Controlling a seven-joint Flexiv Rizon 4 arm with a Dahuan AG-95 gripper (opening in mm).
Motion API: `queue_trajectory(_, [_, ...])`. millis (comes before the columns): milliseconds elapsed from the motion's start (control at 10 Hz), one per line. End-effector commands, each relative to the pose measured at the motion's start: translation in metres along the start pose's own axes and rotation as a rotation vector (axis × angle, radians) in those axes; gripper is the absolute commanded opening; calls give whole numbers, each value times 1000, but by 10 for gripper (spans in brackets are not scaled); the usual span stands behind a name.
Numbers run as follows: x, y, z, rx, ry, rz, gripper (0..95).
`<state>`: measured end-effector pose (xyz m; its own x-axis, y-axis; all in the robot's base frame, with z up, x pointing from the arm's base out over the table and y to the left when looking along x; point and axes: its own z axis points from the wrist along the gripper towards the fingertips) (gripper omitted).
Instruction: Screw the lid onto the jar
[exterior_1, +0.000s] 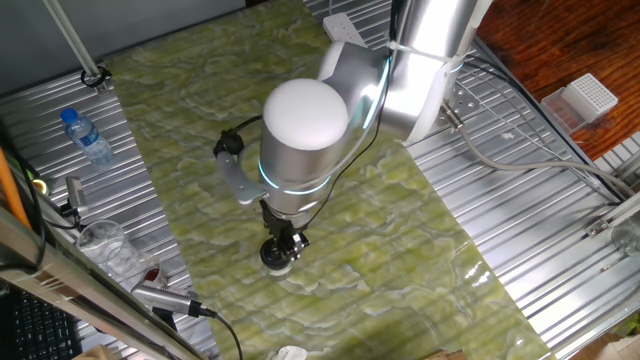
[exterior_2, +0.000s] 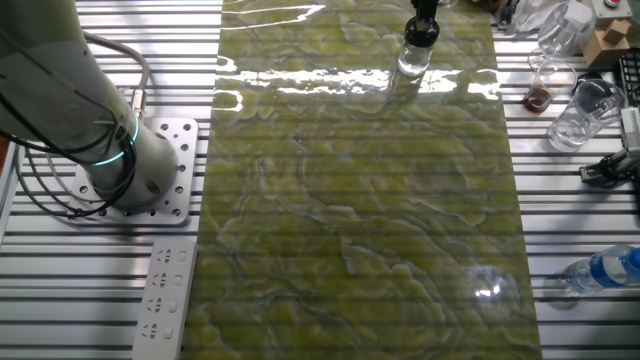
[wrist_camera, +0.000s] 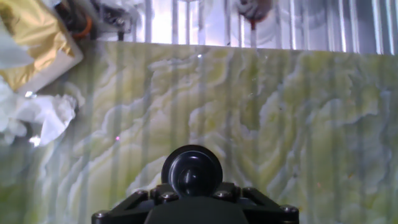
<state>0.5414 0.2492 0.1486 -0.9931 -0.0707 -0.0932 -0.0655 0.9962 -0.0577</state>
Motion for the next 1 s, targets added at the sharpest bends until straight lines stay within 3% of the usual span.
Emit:
queue_trajectory(100, [0,0,-3,1,1,5,190])
queue_trajectory(200, [-1,0,-3,2,-3,-21,190])
queue_trajectory(300, [-1,0,-4,8,-8,-88,380])
queue_trajectory(400, [-1,0,-4,13,-18,-146,380])
queue_trajectory(500, [-1,0,-4,14,-25,-179,570])
queue_trajectory(600, [-1,0,-4,14,-29,-190,570])
queue_trajectory(700, [-1,0,-4,14,-29,-207,760])
queue_trajectory(1000, [-1,0,-4,14,-33,-357,760])
